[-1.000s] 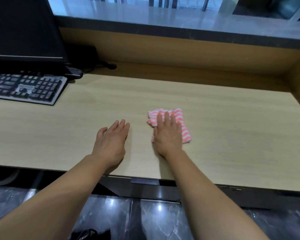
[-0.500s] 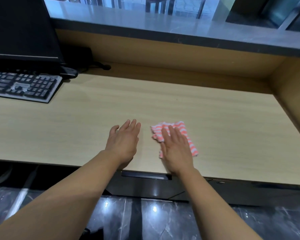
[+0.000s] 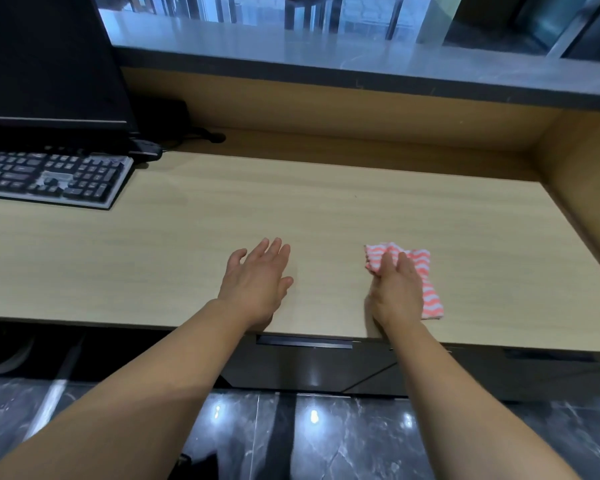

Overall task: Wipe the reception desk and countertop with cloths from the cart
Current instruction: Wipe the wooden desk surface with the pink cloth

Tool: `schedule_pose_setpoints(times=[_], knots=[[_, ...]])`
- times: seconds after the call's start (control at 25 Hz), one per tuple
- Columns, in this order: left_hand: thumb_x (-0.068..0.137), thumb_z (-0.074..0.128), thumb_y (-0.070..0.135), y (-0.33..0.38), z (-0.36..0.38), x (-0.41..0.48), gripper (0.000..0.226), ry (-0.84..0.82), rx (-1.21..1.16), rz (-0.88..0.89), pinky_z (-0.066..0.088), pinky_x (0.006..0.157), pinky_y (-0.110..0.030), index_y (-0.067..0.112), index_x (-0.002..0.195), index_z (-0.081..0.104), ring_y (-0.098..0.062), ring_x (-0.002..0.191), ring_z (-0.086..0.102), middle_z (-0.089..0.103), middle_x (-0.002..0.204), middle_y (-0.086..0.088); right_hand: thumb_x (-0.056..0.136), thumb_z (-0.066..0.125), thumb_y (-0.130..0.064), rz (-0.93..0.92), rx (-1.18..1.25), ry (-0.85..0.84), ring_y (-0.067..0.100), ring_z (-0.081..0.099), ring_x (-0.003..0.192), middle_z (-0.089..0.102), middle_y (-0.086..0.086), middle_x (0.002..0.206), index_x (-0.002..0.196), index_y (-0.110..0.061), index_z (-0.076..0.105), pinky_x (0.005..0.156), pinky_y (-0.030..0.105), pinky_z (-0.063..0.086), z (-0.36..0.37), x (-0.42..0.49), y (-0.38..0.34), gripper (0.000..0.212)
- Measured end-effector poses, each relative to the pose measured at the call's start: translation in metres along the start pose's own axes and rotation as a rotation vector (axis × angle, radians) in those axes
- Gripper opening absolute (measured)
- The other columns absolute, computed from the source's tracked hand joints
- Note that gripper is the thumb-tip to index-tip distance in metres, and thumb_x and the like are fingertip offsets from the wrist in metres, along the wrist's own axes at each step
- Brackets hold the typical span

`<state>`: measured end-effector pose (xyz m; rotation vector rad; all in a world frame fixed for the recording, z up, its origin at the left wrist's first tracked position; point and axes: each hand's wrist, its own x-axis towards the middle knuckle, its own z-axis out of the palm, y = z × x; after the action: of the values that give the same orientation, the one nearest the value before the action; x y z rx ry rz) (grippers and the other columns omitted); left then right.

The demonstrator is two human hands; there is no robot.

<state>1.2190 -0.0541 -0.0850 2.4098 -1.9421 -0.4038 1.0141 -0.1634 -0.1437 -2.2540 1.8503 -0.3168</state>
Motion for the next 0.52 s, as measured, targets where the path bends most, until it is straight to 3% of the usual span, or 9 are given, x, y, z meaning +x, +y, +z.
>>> schedule_pose_setpoints(times=[0.12, 0.2, 0.28, 0.4, 0.44, 0.52], knots=[[0.103, 0.03, 0.035, -0.006, -0.009, -0.013, 0.056, -0.004, 0.001, -0.027, 0.005, 0.117, -0.038, 0.022, 0.153, 0.009, -0.012, 0.149, 0.0, 0.005, 0.162, 0.004, 0.09, 0.047, -0.006, -0.068, 0.125, -0.108, 0.034, 0.042, 0.127, 0.041, 0.018, 0.141, 0.141, -0.006, 0.041, 0.102, 0.036, 0.036, 0.014, -0.025, -0.059, 0.051], [0.103, 0.031, 0.035, -0.009, -0.019, -0.022, 0.056, -0.002, 0.014, -0.054, 0.006, 0.117, -0.038, 0.022, 0.153, 0.009, -0.012, 0.149, 0.0, 0.005, 0.162, 0.004, 0.095, 0.045, -0.009, -0.129, 0.159, -0.213, 0.026, 0.044, 0.125, 0.043, 0.009, 0.14, 0.136, -0.013, 0.046, 0.093, 0.028, 0.037, 0.019, -0.038, -0.095, 0.042], [0.103, 0.03, 0.036, -0.01, -0.032, -0.03, 0.056, -0.003, 0.034, -0.075, 0.006, 0.117, -0.038, 0.022, 0.153, 0.01, -0.013, 0.149, 0.0, 0.005, 0.162, 0.004, 0.088, 0.053, -0.01, -0.26, 0.118, -0.345, 0.022, 0.051, 0.115, 0.051, 0.004, 0.128, 0.125, -0.014, 0.055, 0.085, 0.023, 0.04, 0.015, -0.046, -0.123, 0.037], [0.103, 0.032, 0.035, -0.007, -0.06, -0.036, 0.056, 0.022, 0.049, -0.099, 0.006, 0.116, -0.039, 0.022, 0.153, 0.011, -0.014, 0.149, 0.001, 0.006, 0.162, 0.003, 0.092, 0.052, -0.017, -0.31, 0.137, -0.438, 0.01, 0.053, 0.088, 0.053, -0.013, 0.091, 0.117, -0.018, 0.063, 0.074, 0.012, 0.04, -0.007, -0.042, -0.133, 0.027], [0.103, 0.033, 0.034, -0.006, -0.07, -0.036, 0.055, 0.042, 0.056, -0.105, 0.007, 0.116, -0.04, 0.022, 0.153, 0.012, -0.014, 0.149, 0.002, 0.007, 0.162, 0.003, 0.094, 0.053, -0.023, -0.294, 0.165, -0.415, 0.014, 0.053, 0.087, 0.053, -0.013, 0.089, 0.117, -0.018, 0.063, 0.073, 0.015, 0.04, -0.016, -0.041, -0.13, 0.026], [0.102, 0.034, 0.032, -0.003, -0.092, -0.034, 0.054, 0.092, 0.083, -0.116, 0.01, 0.116, -0.041, 0.021, 0.152, 0.015, -0.016, 0.148, 0.005, 0.011, 0.161, 0.003, 0.09, 0.06, -0.028, -0.275, 0.182, -0.346, 0.025, 0.057, 0.1, 0.06, 0.001, 0.107, 0.116, -0.017, 0.061, 0.083, 0.026, 0.047, -0.042, -0.036, -0.124, 0.028]])
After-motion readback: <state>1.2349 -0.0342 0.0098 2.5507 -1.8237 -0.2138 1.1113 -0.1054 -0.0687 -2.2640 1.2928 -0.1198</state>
